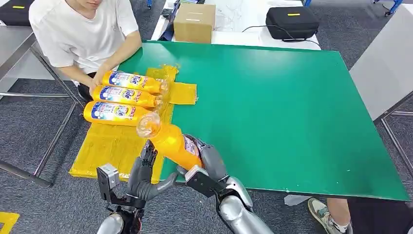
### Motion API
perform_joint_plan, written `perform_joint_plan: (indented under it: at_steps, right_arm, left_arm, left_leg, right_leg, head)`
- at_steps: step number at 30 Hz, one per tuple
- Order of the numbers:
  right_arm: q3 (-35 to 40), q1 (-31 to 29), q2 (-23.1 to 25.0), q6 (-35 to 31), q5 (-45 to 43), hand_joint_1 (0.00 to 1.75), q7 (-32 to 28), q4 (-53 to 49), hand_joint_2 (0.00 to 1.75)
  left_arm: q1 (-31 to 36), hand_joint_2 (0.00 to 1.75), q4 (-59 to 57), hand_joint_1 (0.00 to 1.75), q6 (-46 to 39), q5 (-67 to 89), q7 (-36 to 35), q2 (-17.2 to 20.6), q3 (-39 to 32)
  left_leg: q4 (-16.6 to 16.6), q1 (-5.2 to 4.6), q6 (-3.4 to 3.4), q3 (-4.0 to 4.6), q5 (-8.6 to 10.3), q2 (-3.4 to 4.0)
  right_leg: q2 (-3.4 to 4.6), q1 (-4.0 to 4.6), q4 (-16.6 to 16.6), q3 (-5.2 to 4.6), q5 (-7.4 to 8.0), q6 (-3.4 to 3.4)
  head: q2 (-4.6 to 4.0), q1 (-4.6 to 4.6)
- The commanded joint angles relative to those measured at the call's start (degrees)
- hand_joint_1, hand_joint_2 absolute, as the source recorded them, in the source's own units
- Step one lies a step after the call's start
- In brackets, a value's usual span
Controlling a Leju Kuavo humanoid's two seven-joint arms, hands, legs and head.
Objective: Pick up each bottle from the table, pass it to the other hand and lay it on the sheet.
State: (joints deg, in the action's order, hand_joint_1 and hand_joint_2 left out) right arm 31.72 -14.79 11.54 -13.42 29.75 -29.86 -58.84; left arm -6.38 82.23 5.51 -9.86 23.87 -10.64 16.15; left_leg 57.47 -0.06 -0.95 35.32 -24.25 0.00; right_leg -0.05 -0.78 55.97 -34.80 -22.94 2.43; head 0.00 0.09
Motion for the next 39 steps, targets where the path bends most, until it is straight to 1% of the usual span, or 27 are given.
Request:
perform_joint_plan:
  at_steps: [1, 3, 4, 7, 8, 9, 11, 13, 14, 18, 19, 20, 22, 23, 25, 27, 29, 30, 31, 32, 33, 34, 35, 36, 37, 38, 39]
  right_arm:
    - [2.7, -2.9, -0.7, -0.2, 0.1, 1.75, -0.1, 4.3, 1.75]
    - [3.5, -2.6, 0.1, -4.2, 1.0, 1.75, -2.5, 5.0, 1.75]
    - [3.9, -2.5, 0.4, -4.8, 1.2, 1.75, -2.7, 5.5, 1.75]
    - [5.8, -3.1, 0.6, -2.7, 0.4, 1.75, -1.9, 7.7, 1.75]
    - [7.3, -3.8, 0.6, -2.6, 1.4, 1.75, -1.0, 9.7, 1.75]
    - [8.0, -4.1, 0.7, -2.3, 1.6, 1.75, -0.9, 10.7, 1.75]
    - [9.0, -4.7, 1.2, -2.6, 2.1, 1.75, -1.4, 12.5, 1.75]
    - [9.6, -5.1, 1.7, -2.8, 2.5, 1.75, -1.5, 13.5, 1.75]
    - [10.3, -5.7, 2.2, -2.7, 2.5, 1.75, -1.9, 14.7, 1.75]
    - [10.7, -5.9, 2.3, -3.0, 2.8, 1.75, -2.1, 15.1, 1.75]
    - [11.3, -6.1, 2.3, -3.9, 3.8, 1.75, -1.9, 15.4, 1.75]
    - [14.4, -6.9, 2.5, -3.4, 4.2, 1.75, -3.5, 14.9, 1.75]
    - [15.3, -7.1, 2.4, -3.4, 4.9, 1.75, -3.5, 15.1, 1.75]
    - [15.7, -7.2, 2.5, -3.4, 4.9, 1.75, -3.3, 15.5, 1.75]
    - [15.5, -7.3, 3.0, -2.6, 3.3, 1.75, -3.7, 16.3, 1.75]
    - [16.3, -7.9, 3.1, -2.9, 3.6, 1.75, -3.5, 17.5, 1.75]
    - [16.3, -8.4, 3.1, -3.3, 3.6, 1.75, -3.8, 17.8, 1.75]
    - [16.1, -8.5, 3.3, -3.5, 3.3, 1.75, -4.1, 17.8, 1.75]
    - [15.7, -8.6, 3.4, -3.5, 2.8, 1.75, -4.2, 17.6, 1.75]
    - [16.4, -9.0, 3.3, -3.5, 3.4, 1.75, -4.1, 17.3, 1.75]
    - [16.2, -9.0, 3.3, -3.1, 3.0, 1.75, -3.8, 17.1, 1.75]
    - [15.7, -8.7, 3.4, -2.4, 2.2, 1.75, -3.7, 16.8, 1.75]
    - [15.4, -8.4, 3.3, -2.2, 1.7, 1.61, -3.6, 16.4, 1.75]
    - [15.0, -8.2, 3.3, -2.1, 1.3, 0.21, -3.6, 16.3, 1.75]
    - [13.6, -7.3, 3.6, -1.6, -0.4, 0.00, -3.7, 15.6, 1.75]
    - [13.1, -6.8, 3.6, -1.0, -1.2, 0.00, -4.1, 15.0, 0.00]
    - [12.9, -6.1, 3.6, -0.3, -1.8, 0.00, -4.6, 13.9, 0.00]
  left_arm:
    - [1.9, 1.75, -3.8, 0.00, 1.3, -2.5, -1.4, 0.3, 0.3]
    - [2.5, 1.75, -4.6, 0.00, 0.6, -2.7, -1.3, 0.3, 0.6]
    - [2.9, 1.75, -5.3, 0.00, 0.5, -3.4, -1.9, 0.2, 0.5]
    - [3.1, 1.75, -5.2, 0.00, 0.8, -4.7, -1.8, 0.6, 0.4]
    - [3.1, 1.75, -4.8, 0.00, 1.2, -4.8, -1.8, 1.0, 0.6]
    - [3.1, 1.75, -4.6, 0.00, 1.5, -5.0, -1.9, 1.1, 0.6]
    - [3.7, 1.75, -4.8, 0.00, 2.8, -5.8, -2.6, 1.1, 0.9]
    - [4.2, 1.75, -5.4, 0.00, 2.9, -5.7, -2.7, 1.0, 1.1]
    - [4.6, 1.75, -6.1, 0.00, 4.1, -7.2, -3.6, 0.9, 1.2]
    - [4.8, 1.75, -6.4, 0.00, 4.4, -7.5, -3.8, 1.0, 1.3]
    - [4.8, 1.75, -6.5, 0.00, 4.3, -7.5, -3.8, 1.1, 1.3]
    - [6.6, 1.75, -9.6, 0.00, 6.0, -9.6, -5.1, 1.2, 0.1]
    - [7.1, 1.75, -10.3, 0.00, 6.1, -9.5, -5.0, 1.1, 0.2]
    - [7.1, 1.75, -10.2, 0.00, 6.4, -9.5, -4.8, 0.9, 0.3]
    - [7.0, 1.75, -9.7, 0.00, 7.0, -9.7, -4.4, 0.8, 0.6]
    - [7.0, 1.75, -8.7, 0.00, 7.4, -9.5, -3.7, 0.9, 0.7]
    - [7.2, 1.75, -8.5, 0.00, 7.8, -9.1, -4.0, 1.4, 1.1]
    - [7.4, 1.75, -8.8, 0.00, 7.7, -9.0, -4.1, 1.4, 1.0]
    - [7.6, 1.75, -9.3, 0.47, 7.7, -8.8, -4.3, 1.3, 1.1]
    - [7.8, 1.75, -9.8, 1.75, 8.5, -9.0, -4.5, 1.5, 1.2]
    - [7.8, 1.75, -10.0, 1.75, 9.2, -9.4, -4.3, 1.5, 1.1]
    - [7.7, 1.75, -9.9, 1.75, 10.9, -10.4, -4.1, 1.6, 1.2]
    - [7.5, 1.75, -9.7, 1.75, 12.3, -11.5, -3.7, 1.7, 1.1]
    - [7.3, 1.75, -9.3, 1.75, 13.3, -12.4, -3.3, 1.7, 0.7]
    - [6.9, 1.75, -8.7, 1.75, 13.8, -13.2, -2.9, 1.5, -0.1]
    - [6.8, 1.75, -8.2, 1.75, 14.9, -13.7, -2.5, 1.6, -0.3]
    - [6.7, 1.75, -7.9, 1.75, 16.0, -14.5, -2.2, 1.7, -0.6]
  left_leg:
    - [0.0, 0.05, 0.08, -0.42, -0.14, 0.00]
    - [-0.1, 0.01, 0.04, -0.19, -0.04, 0.00]
    - [0.0, 0.04, 0.07, -0.32, -0.10, 0.01]
    - [-0.1, 0.01, 0.04, -0.15, -0.02, 0.00]
    - [-0.1, 0.03, 0.08, -0.36, -0.10, 0.02]
    - [-0.1, 0.04, 0.07, -0.31, -0.09, 0.06]
    - [-0.1, 0.05, 0.10, -0.44, -0.12, 0.05]
    - [-0.1, 0.02, 0.05, -0.21, -0.03, 0.01]
    - [-0.1, 0.05, 0.08, -0.37, -0.11, 0.01]
    - [-0.1, 0.05, 0.08, -0.37, -0.11, 0.02]
    - [-0.1, 0.06, 0.08, -0.41, -0.13, 0.02]
    - [-0.1, 0.03, 0.06, -0.27, -0.07, 0.07]
    - [-0.1, 0.01, 0.04, -0.18, -0.03, 0.02]
    - [-0.1, 0.02, 0.07, -0.28, -0.06, -0.02]
    - [-0.1, 0.05, 0.08, -0.33, -0.08, -0.02]
    - [-0.1, 0.05, 0.09, -0.38, -0.10, -0.03]
    - [-0.1, 0.01, 0.04, -0.17, -0.03, -0.01]
    - [0.0, 0.06, 0.09, -0.35, -0.12, -0.03]
    - [-0.1, 0.03, 0.06, -0.23, -0.05, -0.04]
    - [-0.1, 0.06, 0.08, -0.36, -0.10, -0.05]
    - [0.0, 0.03, 0.06, -0.23, -0.05, -0.06]
    - [0.0, 0.05, 0.08, -0.35, -0.10, -0.05]
    - [-0.1, 0.03, 0.07, -0.28, -0.06, -0.03]
    - [0.0, 0.05, 0.08, -0.35, -0.10, -0.03]
    - [-0.1, 0.03, 0.06, -0.24, -0.05, -0.03]
    - [0.0, 0.03, 0.05, -0.15, -0.03, -0.02]
    - [0.0, 0.05, 0.08, -0.31, -0.10, -0.01]
  right_leg:
    - [0.00, 0.05, 0.0, 0.42, -0.14, -0.11]
    - [0.00, 0.02, -0.1, 0.19, -0.04, -0.06]
    - [0.02, 0.04, 0.0, 0.32, -0.09, -0.09]
    - [0.00, 0.01, -0.1, 0.15, -0.02, -0.05]
    - [0.03, 0.04, -0.1, 0.34, -0.09, -0.10]
    - [0.06, 0.05, -0.1, 0.30, -0.06, -0.09]
    - [0.05, 0.06, -0.1, 0.41, -0.12, -0.12]
    - [0.00, 0.02, 0.0, 0.18, -0.04, -0.06]
    - [0.00, 0.06, -0.1, 0.37, -0.11, -0.10]
    - [0.02, 0.06, -0.1, 0.36, -0.10, -0.10]
    - [0.02, 0.07, -0.1, 0.40, -0.12, -0.11]
    - [0.07, 0.04, -0.1, 0.25, -0.05, -0.08]
    - [0.02, 0.01, -0.1, 0.17, -0.03, -0.06]
    - [-0.02, 0.03, -0.1, 0.28, -0.07, -0.09]
    - [-0.02, 0.05, -0.1, 0.33, -0.09, -0.10]
    - [-0.03, 0.05, -0.1, 0.38, -0.12, -0.11]
    - [-0.02, 0.02, 0.0, 0.16, -0.05, -0.06]
    - [-0.04, 0.07, 0.0, 0.36, -0.14, -0.12]
    - [-0.05, 0.04, 0.0, 0.23, -0.08, -0.08]
    - [-0.06, 0.06, 0.0, 0.36, -0.13, -0.12]
    - [-0.07, 0.04, 0.0, 0.23, -0.08, -0.09]
    - [-0.06, 0.06, 0.0, 0.35, -0.13, -0.11]
    - [-0.04, 0.03, 0.0, 0.27, -0.08, -0.09]
    - [-0.03, 0.06, 0.0, 0.35, -0.12, -0.11]
    - [-0.03, 0.03, -0.1, 0.23, -0.07, -0.07]
    - [-0.03, 0.04, 0.0, 0.15, -0.04, -0.06]
    - [-0.02, 0.06, 0.0, 0.31, -0.12, -0.10]
  head:
    - [0.00, 0.00]
    - [0.00, 0.00]
    - [0.00, 0.00]
    - [0.00, 0.00]
    - [0.00, 0.00]
    - [0.00, 0.00]
    - [0.00, 0.00]
    - [0.00, -0.02]
    - [0.00, 0.00]
    - [0.00, 0.00]
    - [0.00, 0.00]
    - [0.00, 0.00]
    - [0.00, 0.02]
    - [0.00, 0.02]
    - [0.00, 0.00]
    - [0.00, 0.02]
    - [0.00, 0.00]
    - [0.00, 0.00]
    - [0.00, 0.00]
    - [0.00, 0.00]
    - [0.00, 0.00]
    - [0.00, 0.00]
    - [0.00, 0.00]
    - [0.00, 0.00]
    - [0.00, 0.00]
    - [0.00, 0.02]
    - [0.00, 0.00]
